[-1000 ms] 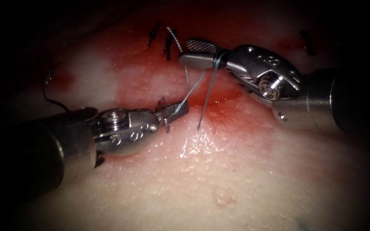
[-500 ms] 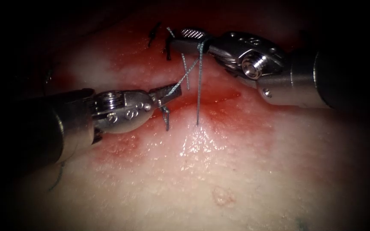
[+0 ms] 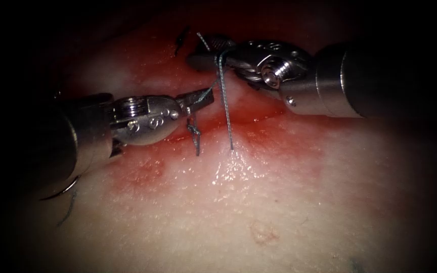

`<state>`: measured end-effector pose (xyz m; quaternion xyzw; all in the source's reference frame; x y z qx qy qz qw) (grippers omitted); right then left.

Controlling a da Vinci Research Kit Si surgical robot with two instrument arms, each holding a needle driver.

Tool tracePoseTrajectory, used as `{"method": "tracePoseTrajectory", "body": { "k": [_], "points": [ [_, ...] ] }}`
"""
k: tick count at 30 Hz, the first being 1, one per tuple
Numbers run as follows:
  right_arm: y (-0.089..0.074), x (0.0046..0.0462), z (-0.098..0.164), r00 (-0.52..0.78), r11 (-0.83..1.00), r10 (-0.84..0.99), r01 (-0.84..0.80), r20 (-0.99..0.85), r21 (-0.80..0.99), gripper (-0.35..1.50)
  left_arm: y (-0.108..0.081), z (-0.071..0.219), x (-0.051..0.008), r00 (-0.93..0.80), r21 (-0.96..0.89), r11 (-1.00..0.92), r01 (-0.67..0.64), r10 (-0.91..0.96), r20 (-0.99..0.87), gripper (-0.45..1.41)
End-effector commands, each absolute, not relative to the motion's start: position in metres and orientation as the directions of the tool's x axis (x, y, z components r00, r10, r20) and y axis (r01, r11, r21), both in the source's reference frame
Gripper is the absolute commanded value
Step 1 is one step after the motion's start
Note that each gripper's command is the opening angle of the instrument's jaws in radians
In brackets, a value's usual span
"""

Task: Wound Closure

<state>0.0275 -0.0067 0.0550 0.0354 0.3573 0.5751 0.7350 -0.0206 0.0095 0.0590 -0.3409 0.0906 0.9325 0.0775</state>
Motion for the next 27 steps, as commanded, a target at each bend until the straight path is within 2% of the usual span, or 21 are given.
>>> {"method": "tracePoseTrajectory", "body": {
  "k": [1,2,4,5,6,7,8,16,21,27],
  "points": [
    [-0.0068,0.0285,0.0557,0.079,0.328,0.876,-0.82,-0.475,0.47,0.59,0.0096,0.0596,-0.021,-0.755,0.118,-0.972,-0.205,0.081,-0.65,-0.45],
    [-0.0068,0.0285,0.0557,0.079,0.328,0.876,-0.82,-0.475,0.47,0.59,0.0096,0.0596,-0.021,-0.755,0.118,-0.972,-0.205,0.081,-0.65,-0.45],
    [-0.0068,0.0288,0.0557,0.082,0.318,0.891,-0.815,-0.447,0.484,0.44,0.0096,0.0596,-0.021,-0.756,0.116,-0.972,-0.203,0.081,-0.649,-0.45],
    [-0.0068,0.0288,0.0557,0.082,0.318,0.891,-0.815,-0.447,0.484,0.44,0.0096,0.0596,-0.021,-0.756,0.116,-0.972,-0.203,0.081,-0.649,-0.45],
    [-0.0068,0.0289,0.0557,0.074,0.306,0.896,-0.817,-0.439,0.489,0.32,0.0096,0.0597,-0.021,-0.758,0.115,-0.973,-0.202,0.081,-0.648,-0.45],
    [-0.0068,0.029,0.0558,0.064,0.296,0.899,-0.816,-0.432,0.496,-0.1,0.0095,0.0597,-0.021,-0.758,0.115,-0.973,-0.202,0.081,-0.648,-0.45],
    [-0.0069,0.0291,0.0557,0.05,0.279,0.905,-0.82,-0.422,0.499,-0.35,0.0095,0.0597,-0.021,-0.758,0.115,-0.973,-0.202,0.08,-0.648,-0.45],
    [-0.0074,0.0286,0.0549,0.0,0.202,0.916,-0.864,-0.402,0.46,-0.35,0.0095,0.0597,-0.0202,-0.761,0.111,-0.974,-0.199,0.082,-0.643,-0.45],
    [-0.0085,0.0281,0.0543,-0.033,0.205,0.905,-0.84,-0.424,0.502,-0.35,0.0099,0.06,-0.0194,-0.766,0.101,-0.973,-0.208,0.098,-0.636,-0.45],
    [-0.011,0.0269,0.0521,-0.017,0.331,0.81,-0.811,-0.586,0.482,-0.35,0.0107,0.0615,-0.0182,-0.777,0.067,-0.976,-0.209,0.124,-0.617,-0.45]
  ]
}}
